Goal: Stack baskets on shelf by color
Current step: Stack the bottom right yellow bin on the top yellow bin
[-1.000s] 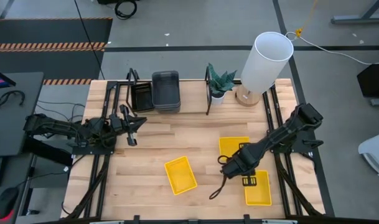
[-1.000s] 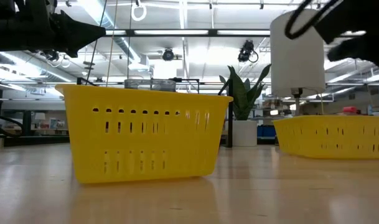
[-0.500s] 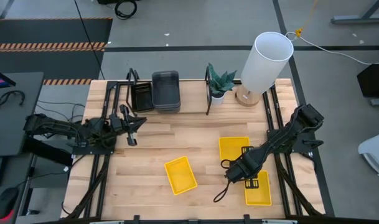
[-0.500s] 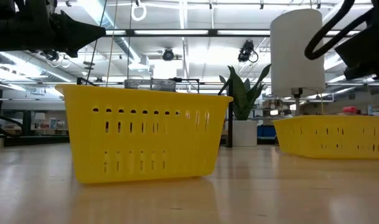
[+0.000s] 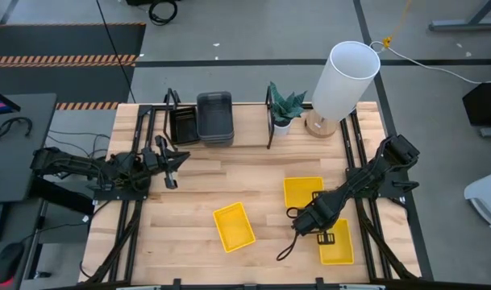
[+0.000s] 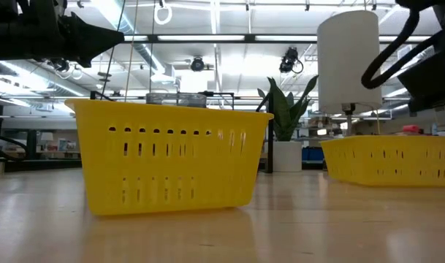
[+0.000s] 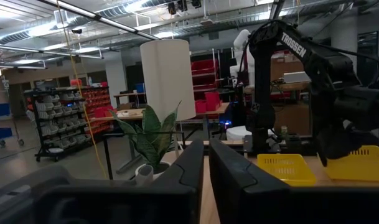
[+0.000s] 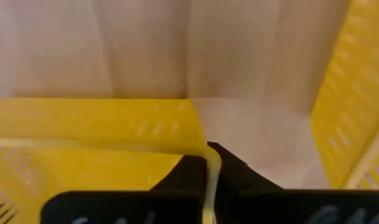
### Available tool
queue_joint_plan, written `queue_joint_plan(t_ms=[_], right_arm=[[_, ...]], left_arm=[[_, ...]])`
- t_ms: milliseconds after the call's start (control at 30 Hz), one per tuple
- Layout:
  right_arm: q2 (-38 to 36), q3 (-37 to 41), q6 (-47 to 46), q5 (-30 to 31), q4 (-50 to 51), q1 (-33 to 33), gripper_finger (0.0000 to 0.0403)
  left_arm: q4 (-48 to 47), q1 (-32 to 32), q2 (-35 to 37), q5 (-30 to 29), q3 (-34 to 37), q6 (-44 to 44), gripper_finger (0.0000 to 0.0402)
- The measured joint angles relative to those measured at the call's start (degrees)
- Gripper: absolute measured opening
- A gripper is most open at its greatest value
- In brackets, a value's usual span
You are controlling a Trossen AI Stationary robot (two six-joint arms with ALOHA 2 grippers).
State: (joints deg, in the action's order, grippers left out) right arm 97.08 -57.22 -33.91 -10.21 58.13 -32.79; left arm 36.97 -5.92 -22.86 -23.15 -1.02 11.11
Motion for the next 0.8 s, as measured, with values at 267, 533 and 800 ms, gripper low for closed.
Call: queue_joint_plan(t_ms=[267, 533, 800], right_arm=[[0.02, -9.86, 7.15, 1.91, 14.18, 2.08, 0.0007], [0.04, -26.25, 20.5, 11.98, 30.99, 5.3, 0.0006], [0.01, -34.03, 57.5, 32.28, 29.77, 6.42, 0.0006]], left_arm=[[-0.01, -0.01, 0.0, 0.0, 0.0, 0.0, 0.0035], [-0.02, 0.01, 0.0, 0.0, 0.0, 0.0, 0.0036], [-0.02, -0.01, 0.0, 0.01, 0.0, 0.0, 0.0029]])
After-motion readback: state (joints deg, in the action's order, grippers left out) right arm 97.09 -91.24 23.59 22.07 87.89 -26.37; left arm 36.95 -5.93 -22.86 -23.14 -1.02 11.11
